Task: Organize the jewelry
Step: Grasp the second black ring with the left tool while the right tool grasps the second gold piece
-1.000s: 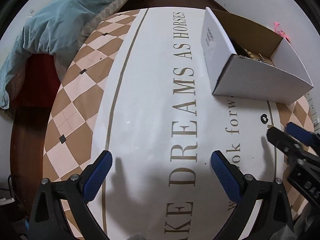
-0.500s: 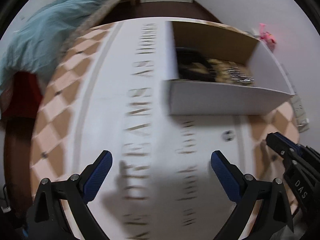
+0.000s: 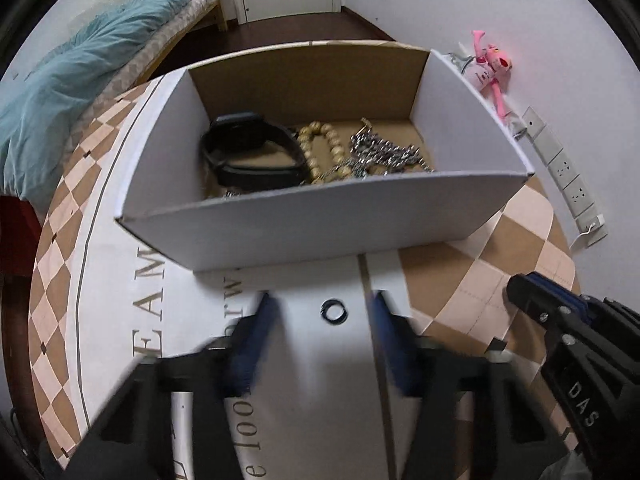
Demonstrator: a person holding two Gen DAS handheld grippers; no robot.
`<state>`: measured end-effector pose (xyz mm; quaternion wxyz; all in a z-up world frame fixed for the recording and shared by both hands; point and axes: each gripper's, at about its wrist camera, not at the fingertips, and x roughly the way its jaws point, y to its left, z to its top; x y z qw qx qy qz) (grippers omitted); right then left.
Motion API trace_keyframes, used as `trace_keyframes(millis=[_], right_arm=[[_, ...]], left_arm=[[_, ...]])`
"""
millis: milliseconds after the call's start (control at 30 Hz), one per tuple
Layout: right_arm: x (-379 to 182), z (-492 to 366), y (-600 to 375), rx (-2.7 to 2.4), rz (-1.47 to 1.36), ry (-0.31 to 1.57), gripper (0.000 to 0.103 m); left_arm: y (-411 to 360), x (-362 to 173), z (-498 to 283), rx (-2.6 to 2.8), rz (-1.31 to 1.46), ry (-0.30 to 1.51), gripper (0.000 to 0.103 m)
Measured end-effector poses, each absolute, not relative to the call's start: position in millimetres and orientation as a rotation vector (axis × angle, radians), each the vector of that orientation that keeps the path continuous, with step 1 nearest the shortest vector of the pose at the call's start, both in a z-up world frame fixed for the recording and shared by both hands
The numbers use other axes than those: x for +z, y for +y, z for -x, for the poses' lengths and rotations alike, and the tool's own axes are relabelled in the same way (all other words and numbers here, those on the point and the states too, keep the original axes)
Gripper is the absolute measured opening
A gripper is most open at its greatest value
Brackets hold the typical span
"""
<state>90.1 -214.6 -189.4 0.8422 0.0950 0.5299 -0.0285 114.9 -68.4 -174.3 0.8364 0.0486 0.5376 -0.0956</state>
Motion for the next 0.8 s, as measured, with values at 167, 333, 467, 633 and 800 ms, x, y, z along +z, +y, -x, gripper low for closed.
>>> trace_keyframes(millis=[167,333,467,633,800], right_arm=[[-183.4,-90.1,-214.6,-0.059,-0.211,1.106,0.012],[-170.5,-89.3,-212.8,-0.044,-0.219,1.081,0.012],[-153.7,-88.3,-210.8,-0.020,-0.226,1.051,0.012],[-124.5,-87.7,-210.2,0.012,-0.237,0.997,0.012],[-94.8,-99.8,-209.3,0.057,-0.255,0.952,0.012]], left_arm=[[-68.2,-171.2,-112.3,-0.218,-0.077,1.143,0.010],[-66.3,-168.5,-105.0,-0.231,-0.051,1.151,0.010],[-65.1,-154.0,-95.8,-0.248,-0.030,1.132,0.010],[-60.6,-124.0,-93.1,-0.270,-0.007,1.075,0.010],[-53.0,-85.6,-103.5,-0.293,0.024,1.013,0.010]])
